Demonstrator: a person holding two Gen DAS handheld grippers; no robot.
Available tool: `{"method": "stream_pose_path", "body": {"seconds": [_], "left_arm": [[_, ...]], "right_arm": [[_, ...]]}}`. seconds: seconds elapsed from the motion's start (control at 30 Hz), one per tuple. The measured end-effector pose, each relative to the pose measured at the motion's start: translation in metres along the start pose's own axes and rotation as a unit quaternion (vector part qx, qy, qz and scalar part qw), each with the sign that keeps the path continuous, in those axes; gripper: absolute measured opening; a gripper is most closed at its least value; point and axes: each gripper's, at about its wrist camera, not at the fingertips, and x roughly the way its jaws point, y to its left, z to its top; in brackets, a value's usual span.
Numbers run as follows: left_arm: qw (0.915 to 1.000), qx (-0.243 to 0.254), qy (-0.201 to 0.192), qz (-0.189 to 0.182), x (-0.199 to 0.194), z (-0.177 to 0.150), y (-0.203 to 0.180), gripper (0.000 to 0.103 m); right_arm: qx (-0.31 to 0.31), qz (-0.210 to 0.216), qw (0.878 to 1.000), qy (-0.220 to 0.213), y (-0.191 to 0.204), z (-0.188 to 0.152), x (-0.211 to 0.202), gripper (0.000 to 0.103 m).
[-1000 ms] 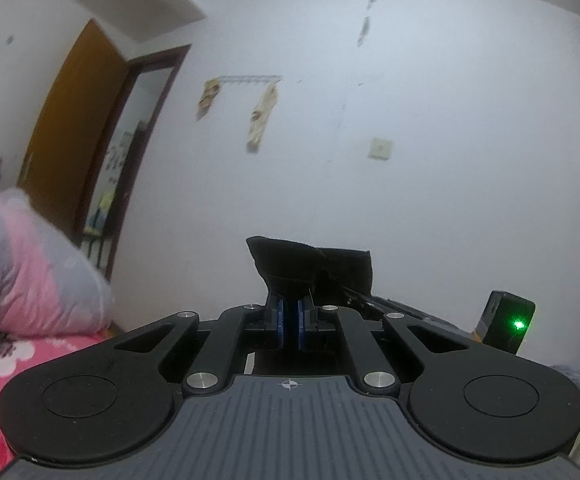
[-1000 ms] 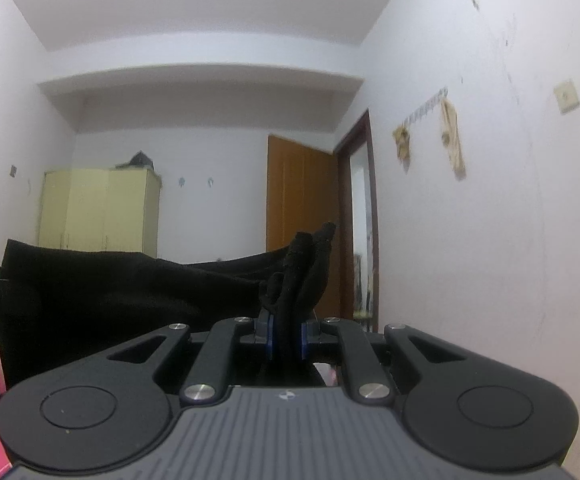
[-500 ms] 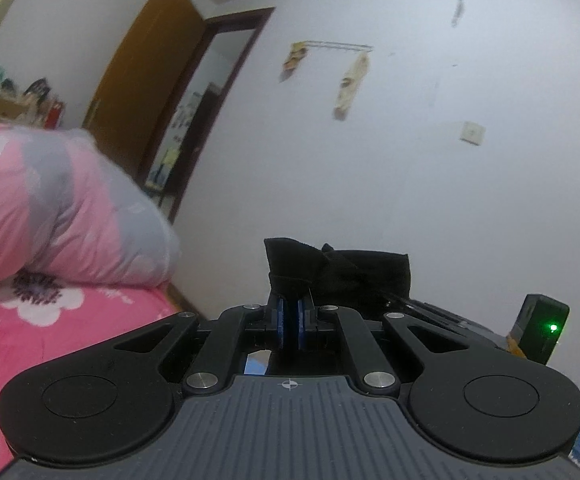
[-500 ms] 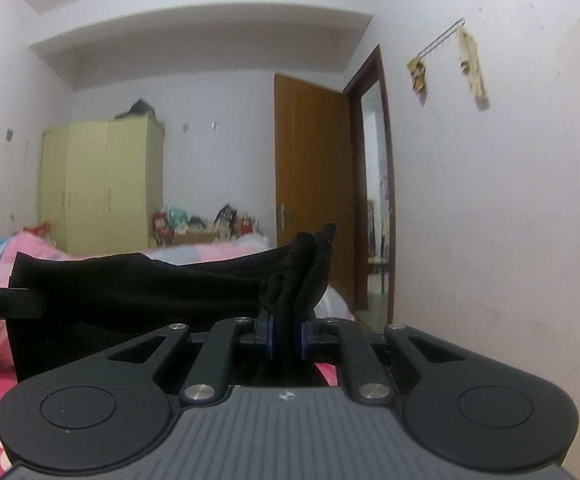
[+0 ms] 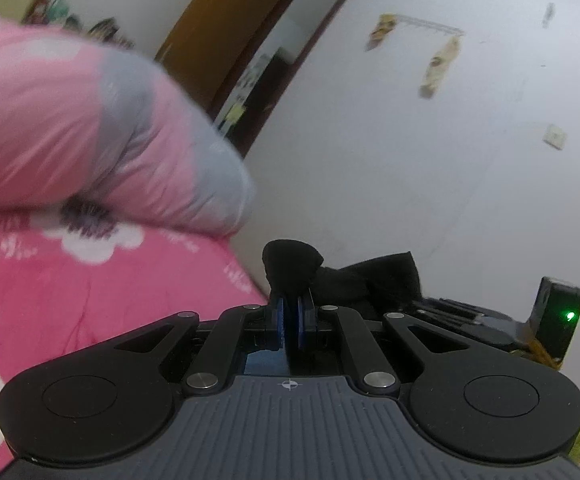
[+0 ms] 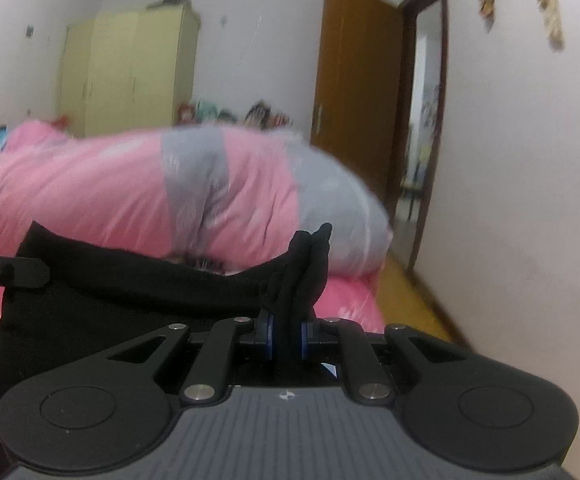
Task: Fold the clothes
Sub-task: 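Lower the shirt onto the folded clothes stack and open both grippers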
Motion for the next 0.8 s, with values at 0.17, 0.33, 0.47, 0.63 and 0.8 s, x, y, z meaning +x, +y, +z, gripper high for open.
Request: {"method": "stream_pose_path", "body": {"seconds": [0.17, 0.33, 0.47, 0.63, 0.8], "left_arm": [[0.9976, -0.057, 0.041, 0.003, 0.027, -0.009, 0.039, 0.029], [0.9911, -0.128, 0.014, 0.034, 0.027, -0.003, 0.065, 0.032], [0.9943, -0.098, -0.004, 0.04, 0.006, 0.005, 0.053, 0.032], [0.9988, 0.045, 0.006, -0.021, -0.004, 0.003, -0.003, 0.033], [0.9947, 0.063, 0.081, -0.013, 0.034, -0.005, -0.023, 0.036]], "right_arm": [[0.038, 0.007, 0.997, 0.071, -0.01, -0.004, 0.033, 0.032], [0.131, -0.032, 0.991, 0.013, -0.041, 0.002, 0.013, 0.049], [0.171, -0.056, 0.983, -0.045, -0.066, 0.004, -0.027, 0.044], [0.067, 0.031, 0.997, -0.004, -0.038, 0.01, -0.044, 0.009], [0.127, 0.003, 0.981, 0.145, -0.047, 0.0, 0.023, 0.008]]}}
